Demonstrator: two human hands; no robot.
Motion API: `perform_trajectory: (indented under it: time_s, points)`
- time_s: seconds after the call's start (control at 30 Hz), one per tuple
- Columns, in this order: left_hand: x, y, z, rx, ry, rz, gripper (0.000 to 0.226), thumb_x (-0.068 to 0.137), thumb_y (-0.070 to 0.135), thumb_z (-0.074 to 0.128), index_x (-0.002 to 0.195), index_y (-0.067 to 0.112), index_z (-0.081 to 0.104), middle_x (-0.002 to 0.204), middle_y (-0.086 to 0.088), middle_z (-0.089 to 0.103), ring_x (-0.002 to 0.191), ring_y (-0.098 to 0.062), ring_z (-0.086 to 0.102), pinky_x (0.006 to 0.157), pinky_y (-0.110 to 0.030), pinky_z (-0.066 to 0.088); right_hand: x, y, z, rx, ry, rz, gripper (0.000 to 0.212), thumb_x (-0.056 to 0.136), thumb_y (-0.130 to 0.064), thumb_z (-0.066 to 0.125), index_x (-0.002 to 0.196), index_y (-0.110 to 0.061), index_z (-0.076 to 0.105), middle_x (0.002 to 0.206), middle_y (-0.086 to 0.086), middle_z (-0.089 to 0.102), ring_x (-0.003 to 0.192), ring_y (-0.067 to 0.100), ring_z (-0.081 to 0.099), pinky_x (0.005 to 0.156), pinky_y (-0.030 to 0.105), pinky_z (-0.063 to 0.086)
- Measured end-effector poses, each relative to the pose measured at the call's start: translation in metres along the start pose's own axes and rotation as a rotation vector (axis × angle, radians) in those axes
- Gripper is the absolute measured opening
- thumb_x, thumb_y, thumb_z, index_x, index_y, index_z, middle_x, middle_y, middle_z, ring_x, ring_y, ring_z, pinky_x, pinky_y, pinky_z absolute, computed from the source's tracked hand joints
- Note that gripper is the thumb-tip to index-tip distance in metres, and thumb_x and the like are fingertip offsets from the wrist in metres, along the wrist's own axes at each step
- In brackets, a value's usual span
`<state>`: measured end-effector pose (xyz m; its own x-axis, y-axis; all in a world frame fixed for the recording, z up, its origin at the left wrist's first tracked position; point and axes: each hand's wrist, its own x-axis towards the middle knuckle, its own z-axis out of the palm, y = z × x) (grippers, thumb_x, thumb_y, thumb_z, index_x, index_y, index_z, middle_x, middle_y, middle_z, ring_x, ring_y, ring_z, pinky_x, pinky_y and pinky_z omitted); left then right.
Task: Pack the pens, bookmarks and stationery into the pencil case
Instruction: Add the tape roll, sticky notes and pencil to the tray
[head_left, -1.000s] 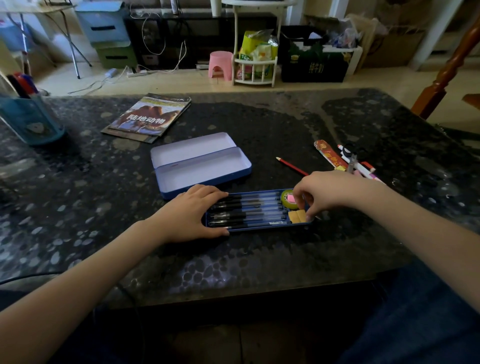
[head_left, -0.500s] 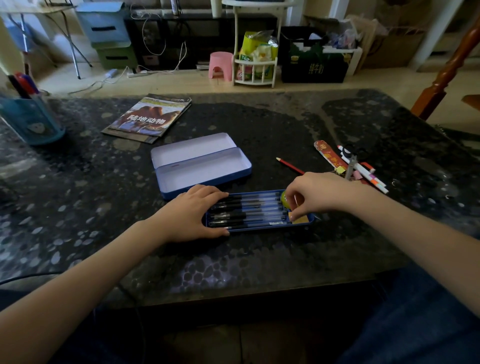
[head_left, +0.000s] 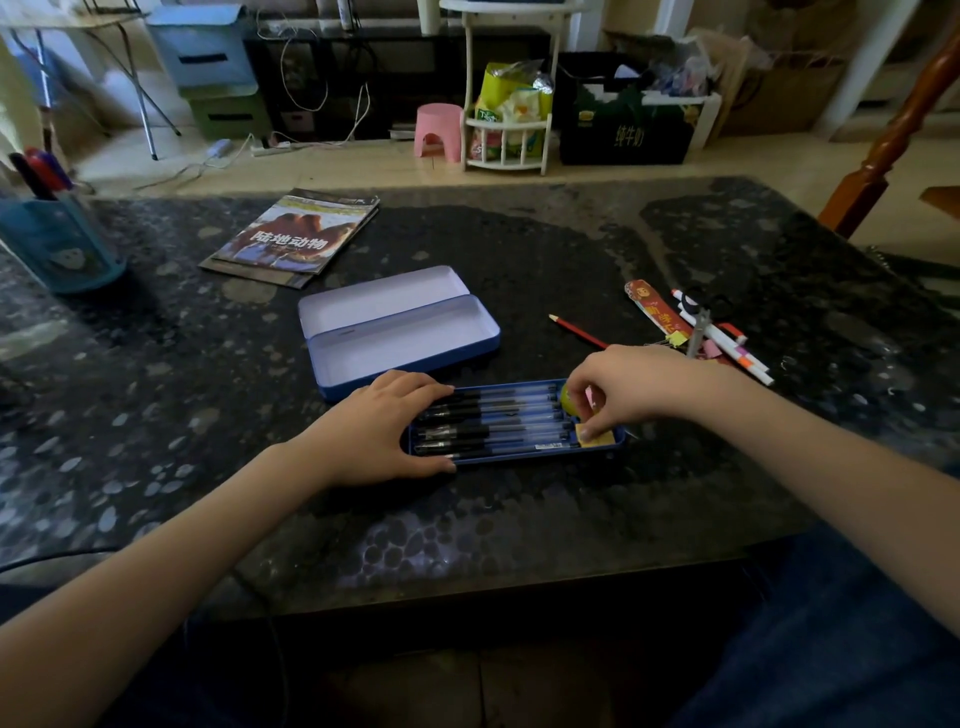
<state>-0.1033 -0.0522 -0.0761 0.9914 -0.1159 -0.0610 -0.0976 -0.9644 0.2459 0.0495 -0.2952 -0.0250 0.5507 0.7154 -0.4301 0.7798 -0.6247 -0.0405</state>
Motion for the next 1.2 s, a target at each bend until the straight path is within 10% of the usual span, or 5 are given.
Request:
perform_trajectory:
  time_s: [1.2]
  points:
    - [-0.001, 0.004, 0.007, 0.103, 0.17, -0.017, 0.085, 0.07, 0.08, 0.042, 0.138, 0.029, 0.033, 0.136, 0.006, 0.049, 0.124, -0.011, 0.043, 0.102, -0.032, 0.036, -0.006, 0.06, -0.015, 0.085, 0.006, 0.359, 0.009, 0.086, -0.019, 0.068, 0.085, -0.027, 0.064, 0.104, -0.005, 0.064, 0.092, 0.012, 0.059, 0.076, 0.029, 0.05]
